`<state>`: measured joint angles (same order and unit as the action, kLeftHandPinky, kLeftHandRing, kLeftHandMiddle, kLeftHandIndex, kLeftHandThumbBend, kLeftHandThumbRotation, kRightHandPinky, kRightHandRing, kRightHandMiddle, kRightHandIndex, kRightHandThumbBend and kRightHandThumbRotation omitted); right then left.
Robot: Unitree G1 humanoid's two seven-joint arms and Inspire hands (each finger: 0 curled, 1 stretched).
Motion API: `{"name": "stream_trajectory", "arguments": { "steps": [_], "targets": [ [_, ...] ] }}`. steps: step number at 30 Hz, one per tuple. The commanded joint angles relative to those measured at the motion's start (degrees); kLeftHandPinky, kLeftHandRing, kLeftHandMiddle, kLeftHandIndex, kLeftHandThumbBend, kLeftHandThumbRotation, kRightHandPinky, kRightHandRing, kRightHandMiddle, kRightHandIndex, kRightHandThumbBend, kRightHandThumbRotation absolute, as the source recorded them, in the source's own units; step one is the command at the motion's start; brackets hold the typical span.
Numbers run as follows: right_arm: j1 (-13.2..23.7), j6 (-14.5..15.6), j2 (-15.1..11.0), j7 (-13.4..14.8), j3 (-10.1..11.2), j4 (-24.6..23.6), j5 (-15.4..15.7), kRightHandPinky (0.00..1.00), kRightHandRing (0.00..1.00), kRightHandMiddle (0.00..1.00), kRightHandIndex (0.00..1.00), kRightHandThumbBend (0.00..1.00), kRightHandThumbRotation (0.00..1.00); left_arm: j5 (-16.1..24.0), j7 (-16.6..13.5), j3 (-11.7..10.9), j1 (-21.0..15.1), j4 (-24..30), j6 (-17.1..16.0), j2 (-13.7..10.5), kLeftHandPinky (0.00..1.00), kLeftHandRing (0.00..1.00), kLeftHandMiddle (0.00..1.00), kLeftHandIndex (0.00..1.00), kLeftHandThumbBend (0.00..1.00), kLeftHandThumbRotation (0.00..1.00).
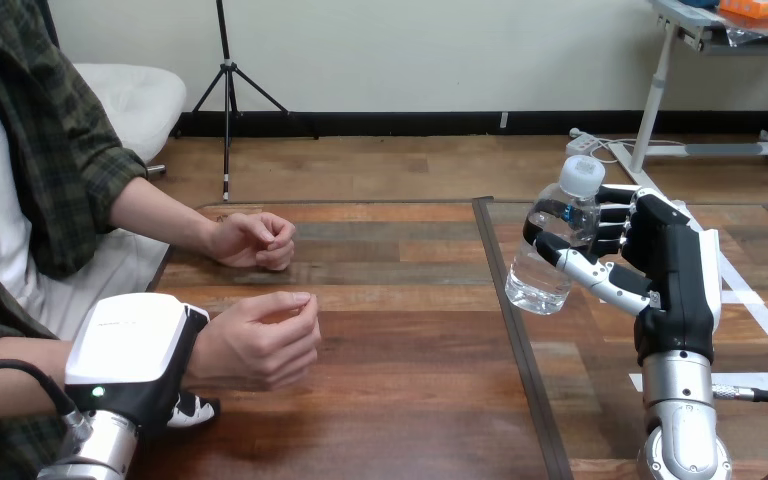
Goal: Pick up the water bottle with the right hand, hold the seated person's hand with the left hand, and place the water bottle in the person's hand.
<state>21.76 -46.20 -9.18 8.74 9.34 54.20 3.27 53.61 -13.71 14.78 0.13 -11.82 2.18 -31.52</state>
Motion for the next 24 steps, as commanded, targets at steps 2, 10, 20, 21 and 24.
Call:
{"name": "stream_trajectory", "arguments": {
  "steps": [2, 10, 20, 21, 24],
  "targets": [
    [3.64, -2.93, -0.55, -0.38, 0.08, -3.19, -0.64, 0.40, 0.45, 0.50, 0.54, 0.73, 0.00, 0.19, -0.63, 0.60, -1.09, 1.48, -0.69, -0.28, 0.31, 0.35, 0.40, 0.43, 0.80, 0.00],
    [3.76, -3.22, -0.54, -0.96, 0.13, -2.91, -1.00, 0.40, 0.45, 0.49, 0.53, 0.73, 0.00, -0.03, -0.80, 0.50, -1.11, 1.69, -0.92, -0.17, 0.31, 0.35, 0.40, 0.43, 0.80, 0.00],
    [3.78, -3.06, -0.51, -0.60, 0.05, -3.03, -0.46, 0.40, 0.45, 0.50, 0.53, 0.73, 0.00, -0.28, -0.84, 0.39, -1.24, 1.87, -1.06, -0.02, 0.32, 0.36, 0.41, 0.43, 0.80, 0.00],
    [3.75, -2.99, -0.47, -0.57, 0.05, -3.14, -0.44, 0.40, 0.45, 0.50, 0.53, 0.73, 0.00, -0.27, -0.81, 0.39, -1.23, 1.91, -1.04, -0.01, 0.32, 0.36, 0.41, 0.44, 0.80, 0.00],
    [3.64, -2.58, -0.36, -0.51, 0.04, -3.52, -0.44, 0.40, 0.45, 0.50, 0.53, 0.72, 0.00, -0.17, -0.84, 0.43, -1.24, 2.01, -1.04, -0.02, 0.32, 0.36, 0.41, 0.44, 0.80, 0.00]
  ]
}}
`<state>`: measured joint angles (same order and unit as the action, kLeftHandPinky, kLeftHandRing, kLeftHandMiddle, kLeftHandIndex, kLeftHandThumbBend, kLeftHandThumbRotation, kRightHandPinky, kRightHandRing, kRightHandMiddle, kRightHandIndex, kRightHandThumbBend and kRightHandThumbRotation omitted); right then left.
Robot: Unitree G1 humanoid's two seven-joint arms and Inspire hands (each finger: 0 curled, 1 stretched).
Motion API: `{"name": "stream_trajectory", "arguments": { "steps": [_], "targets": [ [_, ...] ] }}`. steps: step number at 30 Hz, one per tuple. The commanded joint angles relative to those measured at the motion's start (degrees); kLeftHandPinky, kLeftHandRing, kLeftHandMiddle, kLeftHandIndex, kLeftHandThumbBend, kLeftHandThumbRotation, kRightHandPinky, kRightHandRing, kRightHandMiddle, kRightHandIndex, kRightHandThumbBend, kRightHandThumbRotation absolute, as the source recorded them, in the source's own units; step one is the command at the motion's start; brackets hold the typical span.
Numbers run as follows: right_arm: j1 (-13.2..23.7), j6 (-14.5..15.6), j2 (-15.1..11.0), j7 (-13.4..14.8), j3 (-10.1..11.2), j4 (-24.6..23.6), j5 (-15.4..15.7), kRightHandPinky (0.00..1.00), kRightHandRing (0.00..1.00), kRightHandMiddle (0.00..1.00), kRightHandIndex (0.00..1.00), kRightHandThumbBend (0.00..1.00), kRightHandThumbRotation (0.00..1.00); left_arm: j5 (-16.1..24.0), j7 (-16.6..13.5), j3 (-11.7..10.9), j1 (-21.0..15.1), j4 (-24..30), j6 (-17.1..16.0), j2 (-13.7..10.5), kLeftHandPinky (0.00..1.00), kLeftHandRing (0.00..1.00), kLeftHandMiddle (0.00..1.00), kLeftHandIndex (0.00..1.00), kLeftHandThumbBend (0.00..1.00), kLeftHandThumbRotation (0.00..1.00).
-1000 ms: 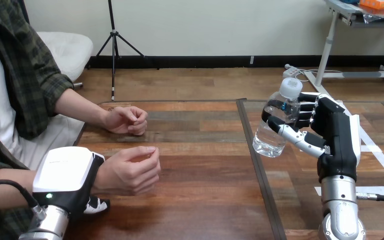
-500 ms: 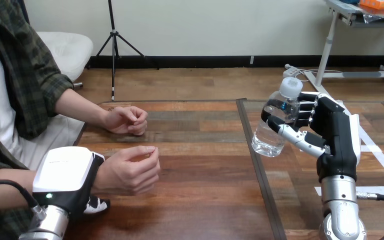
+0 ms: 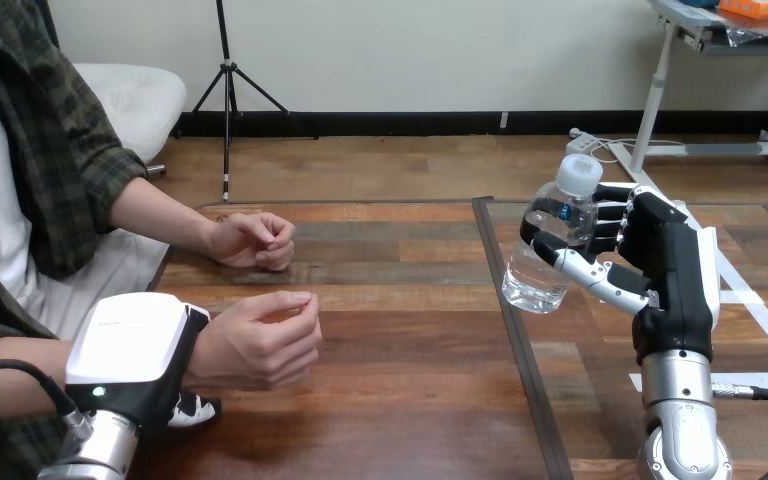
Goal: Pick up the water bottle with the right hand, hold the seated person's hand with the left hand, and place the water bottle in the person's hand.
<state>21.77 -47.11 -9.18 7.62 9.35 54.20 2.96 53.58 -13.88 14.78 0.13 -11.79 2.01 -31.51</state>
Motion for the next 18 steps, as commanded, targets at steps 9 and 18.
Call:
{"name": "stream_trajectory", "arguments": {
  "steps": [9, 18],
  "targets": [
    [3.36, -1.50, -0.04, 0.56, -0.05, -4.33, -0.26, 0.40, 0.45, 0.50, 0.54, 0.72, 0.00, -0.12, -1.59, 0.51, -1.32, 1.90, -1.81, -0.14, 0.31, 0.35, 0.40, 0.43, 0.80, 0.00],
    [3.09, -1.89, 0.40, -0.75, -0.12, -5.02, -1.30, 0.40, 0.45, 0.49, 0.53, 0.72, 0.00, 0.03, -1.86, 0.58, -1.31, 2.03, -1.92, 0.02, 0.31, 0.35, 0.40, 0.43, 0.81, 0.00]
  ]
}}
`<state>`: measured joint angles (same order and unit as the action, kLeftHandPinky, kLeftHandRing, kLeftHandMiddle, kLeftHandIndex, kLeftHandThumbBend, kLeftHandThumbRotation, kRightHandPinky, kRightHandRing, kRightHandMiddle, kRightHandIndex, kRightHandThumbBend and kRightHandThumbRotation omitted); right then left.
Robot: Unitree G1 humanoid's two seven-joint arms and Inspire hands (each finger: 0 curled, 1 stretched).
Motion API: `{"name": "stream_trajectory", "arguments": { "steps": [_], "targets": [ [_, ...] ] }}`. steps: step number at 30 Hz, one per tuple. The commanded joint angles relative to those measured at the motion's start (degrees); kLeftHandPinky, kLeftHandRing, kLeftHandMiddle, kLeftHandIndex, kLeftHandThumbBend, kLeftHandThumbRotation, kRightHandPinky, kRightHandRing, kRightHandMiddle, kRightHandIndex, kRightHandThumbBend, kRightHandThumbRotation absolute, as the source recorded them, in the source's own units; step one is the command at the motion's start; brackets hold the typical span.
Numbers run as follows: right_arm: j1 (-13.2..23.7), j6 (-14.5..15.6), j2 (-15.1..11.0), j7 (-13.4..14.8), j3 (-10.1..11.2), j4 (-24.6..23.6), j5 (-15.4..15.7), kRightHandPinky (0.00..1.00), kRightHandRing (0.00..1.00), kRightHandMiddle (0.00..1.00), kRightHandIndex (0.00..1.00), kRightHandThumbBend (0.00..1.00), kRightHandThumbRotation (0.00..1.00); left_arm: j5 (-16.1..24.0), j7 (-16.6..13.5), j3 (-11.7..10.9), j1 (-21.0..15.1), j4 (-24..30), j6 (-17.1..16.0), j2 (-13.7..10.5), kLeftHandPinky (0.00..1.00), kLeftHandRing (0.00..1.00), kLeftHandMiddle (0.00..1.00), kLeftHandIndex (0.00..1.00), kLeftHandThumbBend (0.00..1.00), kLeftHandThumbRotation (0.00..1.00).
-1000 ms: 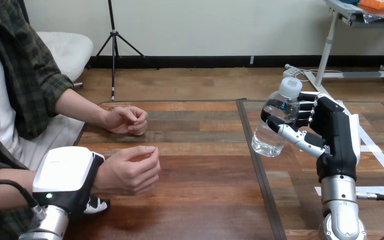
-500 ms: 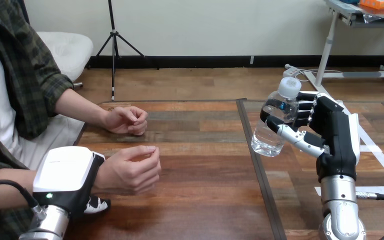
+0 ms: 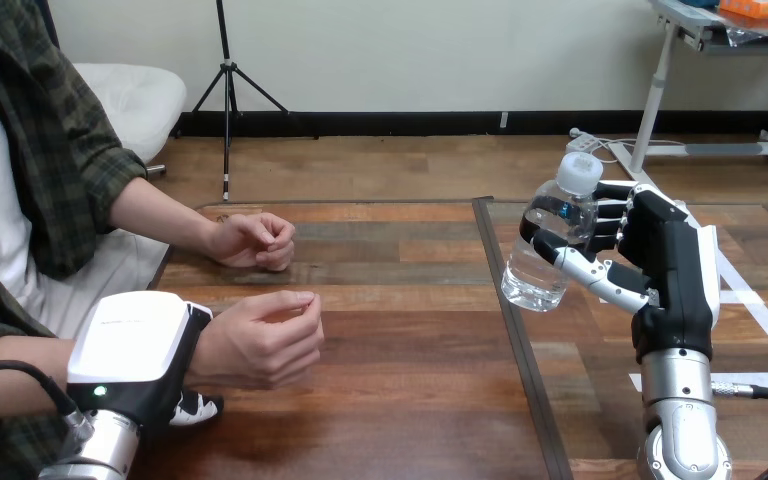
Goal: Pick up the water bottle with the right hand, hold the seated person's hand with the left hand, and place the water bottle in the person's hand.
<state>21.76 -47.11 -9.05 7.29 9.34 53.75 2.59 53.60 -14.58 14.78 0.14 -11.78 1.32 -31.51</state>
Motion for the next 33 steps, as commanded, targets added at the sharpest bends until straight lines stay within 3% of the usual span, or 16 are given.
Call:
{"name": "stream_trajectory", "arguments": {
  "steps": [1, 12, 21, 33],
  "targets": [
    [3.06, -2.05, 0.29, -0.38, -0.17, -4.64, -0.82, 0.40, 0.44, 0.49, 0.53, 0.72, 0.00, -0.08, -1.07, 0.56, -1.29, 2.08, -1.24, 0.05, 0.31, 0.35, 0.40, 0.43, 0.81, 0.00],
    [3.21, -3.59, 0.36, -1.47, -0.34, -4.35, -0.98, 0.39, 0.44, 0.49, 0.53, 0.71, 0.00, -0.27, -1.00, 0.49, -1.33, 2.32, -1.39, 0.09, 0.30, 0.34, 0.39, 0.42, 0.81, 0.00],
    [3.08, -3.50, 0.26, -0.46, -0.57, -4.90, 0.20, 0.38, 0.44, 0.49, 0.53, 0.72, 0.00, 1.11, -2.34, 0.82, -1.46, 2.42, -1.33, -0.25, 0.28, 0.31, 0.36, 0.38, 0.81, 0.00],
    [3.17, -3.47, 0.52, -1.69, -0.48, -5.06, -1.04, 0.38, 0.44, 0.49, 0.53, 0.72, 0.00, 0.41, -2.02, 0.40, -1.32, 3.10, -1.41, -0.16, 0.30, 0.34, 0.39, 0.41, 0.82, 0.00]
  ]
}}
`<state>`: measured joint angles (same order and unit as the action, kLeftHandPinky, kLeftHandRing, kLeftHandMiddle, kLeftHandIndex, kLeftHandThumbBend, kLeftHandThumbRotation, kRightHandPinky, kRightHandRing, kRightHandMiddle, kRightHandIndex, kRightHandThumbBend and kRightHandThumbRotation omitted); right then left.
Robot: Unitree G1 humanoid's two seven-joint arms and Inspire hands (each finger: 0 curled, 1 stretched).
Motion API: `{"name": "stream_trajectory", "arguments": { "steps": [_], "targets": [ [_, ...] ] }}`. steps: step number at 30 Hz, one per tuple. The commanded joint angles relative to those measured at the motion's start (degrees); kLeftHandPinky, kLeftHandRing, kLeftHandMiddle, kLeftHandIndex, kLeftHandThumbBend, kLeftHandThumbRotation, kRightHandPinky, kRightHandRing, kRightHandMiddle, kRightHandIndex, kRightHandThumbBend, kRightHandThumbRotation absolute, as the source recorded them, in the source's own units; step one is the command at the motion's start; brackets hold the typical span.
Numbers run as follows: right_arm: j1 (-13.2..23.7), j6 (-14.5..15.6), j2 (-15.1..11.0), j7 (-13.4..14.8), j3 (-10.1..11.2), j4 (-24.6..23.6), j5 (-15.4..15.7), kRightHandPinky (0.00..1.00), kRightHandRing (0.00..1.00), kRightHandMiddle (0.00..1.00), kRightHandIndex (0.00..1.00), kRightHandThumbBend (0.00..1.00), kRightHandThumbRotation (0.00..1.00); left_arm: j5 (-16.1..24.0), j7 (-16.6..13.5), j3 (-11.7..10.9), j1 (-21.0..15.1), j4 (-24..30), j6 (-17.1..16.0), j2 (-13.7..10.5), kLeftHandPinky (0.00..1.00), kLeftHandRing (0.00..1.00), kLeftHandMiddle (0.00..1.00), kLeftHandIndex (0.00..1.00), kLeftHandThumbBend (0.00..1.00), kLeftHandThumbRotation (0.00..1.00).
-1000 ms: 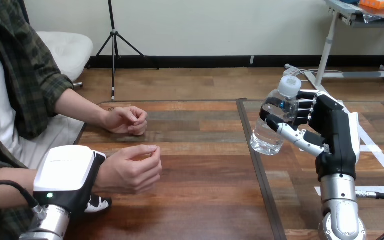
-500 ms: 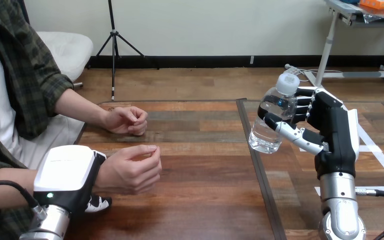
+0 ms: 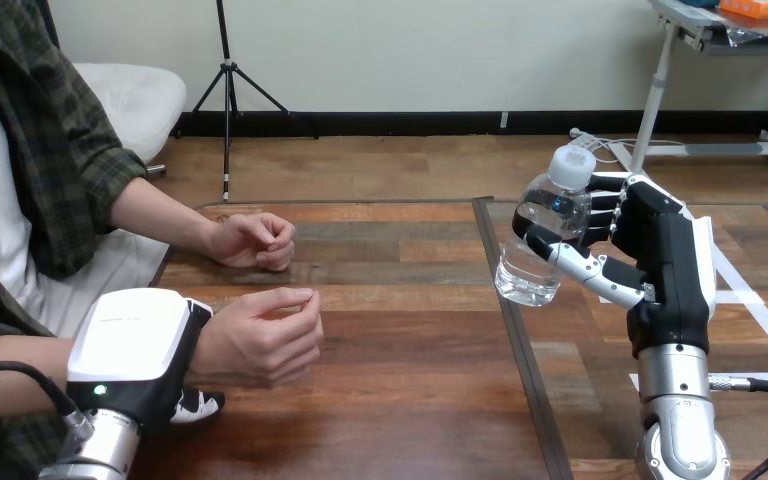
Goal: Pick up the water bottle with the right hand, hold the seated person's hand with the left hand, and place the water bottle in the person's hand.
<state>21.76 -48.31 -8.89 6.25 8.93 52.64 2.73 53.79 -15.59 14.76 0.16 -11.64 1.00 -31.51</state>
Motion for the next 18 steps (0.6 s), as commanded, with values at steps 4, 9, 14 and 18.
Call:
{"name": "stream_trajectory", "arguments": {
  "steps": [4, 9, 14, 18],
  "targets": [
    [3.12, -2.12, 0.36, -0.87, -0.06, -4.02, -1.37, 0.38, 0.43, 0.49, 0.53, 0.72, 0.00, 0.33, -1.15, 0.36, -1.25, 3.20, -1.07, -0.19, 0.30, 0.34, 0.39, 0.41, 0.83, 0.00],
    [3.12, -2.17, 0.32, -0.62, -0.05, -4.03, -1.06, 0.37, 0.43, 0.49, 0.53, 0.73, 0.00, 0.51, -1.20, 0.33, -1.25, 3.39, -0.84, -0.12, 0.31, 0.34, 0.39, 0.41, 0.83, 0.00],
    [3.21, -2.43, 0.39, -0.75, -0.03, -3.75, -1.17, 0.38, 0.43, 0.49, 0.53, 0.73, 0.00, 0.43, -2.47, 0.34, -1.41, 2.76, -1.79, -0.29, 0.30, 0.33, 0.38, 0.39, 0.85, 0.00],
    [3.26, -2.75, 0.28, -0.89, -0.07, -3.59, -1.12, 0.38, 0.43, 0.49, 0.53, 0.72, 0.00, 0.43, -2.48, 0.39, -1.38, 2.79, -1.94, -0.44, 0.30, 0.34, 0.38, 0.40, 0.85, 0.00]
  ]
}}
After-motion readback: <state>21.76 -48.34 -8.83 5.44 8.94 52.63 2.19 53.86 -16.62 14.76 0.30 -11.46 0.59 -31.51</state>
